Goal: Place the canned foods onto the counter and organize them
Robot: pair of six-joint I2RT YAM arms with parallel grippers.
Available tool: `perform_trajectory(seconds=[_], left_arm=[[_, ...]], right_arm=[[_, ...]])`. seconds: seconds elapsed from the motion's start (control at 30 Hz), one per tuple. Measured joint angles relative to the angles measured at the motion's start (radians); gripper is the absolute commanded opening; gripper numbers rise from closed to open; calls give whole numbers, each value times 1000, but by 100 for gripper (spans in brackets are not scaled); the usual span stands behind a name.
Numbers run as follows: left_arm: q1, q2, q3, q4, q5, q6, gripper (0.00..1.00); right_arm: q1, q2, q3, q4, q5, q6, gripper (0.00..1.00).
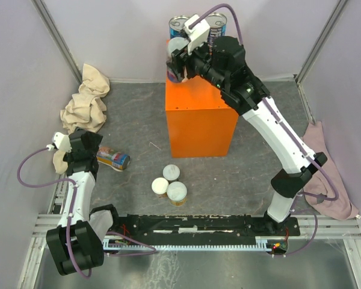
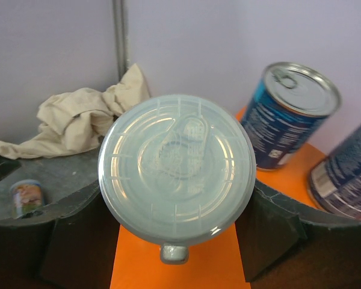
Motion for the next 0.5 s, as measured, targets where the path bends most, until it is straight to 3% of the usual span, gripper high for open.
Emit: perform_trajectory(seconds=[0.3,0.5], left_arm=[[0,-3,0,3,2,0,97],[0,-3,0,4,4,0,97]], right_arm=[[-156,16,14,2,37,-2,1],[-196,85,86,-14,88,-23,1]])
